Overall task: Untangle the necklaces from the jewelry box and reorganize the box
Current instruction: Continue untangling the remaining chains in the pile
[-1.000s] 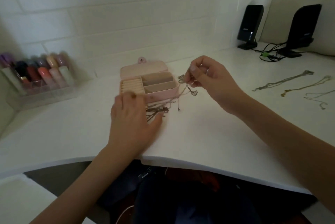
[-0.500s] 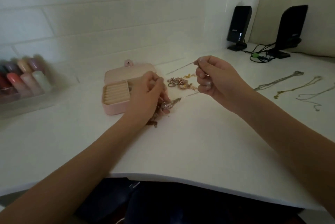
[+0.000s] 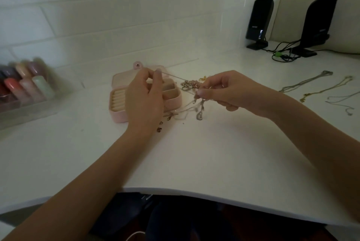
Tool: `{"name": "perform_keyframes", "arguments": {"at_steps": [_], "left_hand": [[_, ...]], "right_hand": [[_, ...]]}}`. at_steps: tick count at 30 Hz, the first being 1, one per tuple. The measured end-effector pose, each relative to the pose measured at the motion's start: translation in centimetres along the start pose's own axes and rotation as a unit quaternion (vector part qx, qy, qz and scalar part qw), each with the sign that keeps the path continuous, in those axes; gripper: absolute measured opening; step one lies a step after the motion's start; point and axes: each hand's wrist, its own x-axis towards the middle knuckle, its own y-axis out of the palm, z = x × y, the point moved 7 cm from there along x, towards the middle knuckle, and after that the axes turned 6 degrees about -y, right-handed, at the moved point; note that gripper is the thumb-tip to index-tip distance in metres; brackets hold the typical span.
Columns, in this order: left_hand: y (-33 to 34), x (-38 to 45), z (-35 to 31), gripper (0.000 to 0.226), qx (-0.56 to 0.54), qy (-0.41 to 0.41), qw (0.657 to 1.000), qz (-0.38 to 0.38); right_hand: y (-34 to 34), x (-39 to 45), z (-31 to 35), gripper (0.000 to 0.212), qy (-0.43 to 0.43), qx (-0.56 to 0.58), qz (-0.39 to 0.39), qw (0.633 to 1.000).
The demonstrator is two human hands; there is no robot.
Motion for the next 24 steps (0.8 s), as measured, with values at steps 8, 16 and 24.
{"name": "perform_keyframes", "arguments": {"at_steps": [8, 16, 24], "left_hand": [[2.7, -1.4, 0.1, 0.041, -0.284, -0.262, 0.908, 0.163], [3.3, -1.7, 0.5, 0.079, -0.257, -0.284, 0.881, 0.277], [3.5, -1.7, 0.1, 0.101, -0.249, -0.253, 0.893, 0.277]], "right_hand": [[0.1, -0.2, -0.2, 0.019, -0.005, -0.032, 0.013, 0.999], [-0.7, -0.5, 0.8, 0.033, -0.012, 0.141, -0.04, 0.989], [-0.3, -0.7, 1.5, 0.041, -0.009, 0.135, -0.045, 0.99]]}}
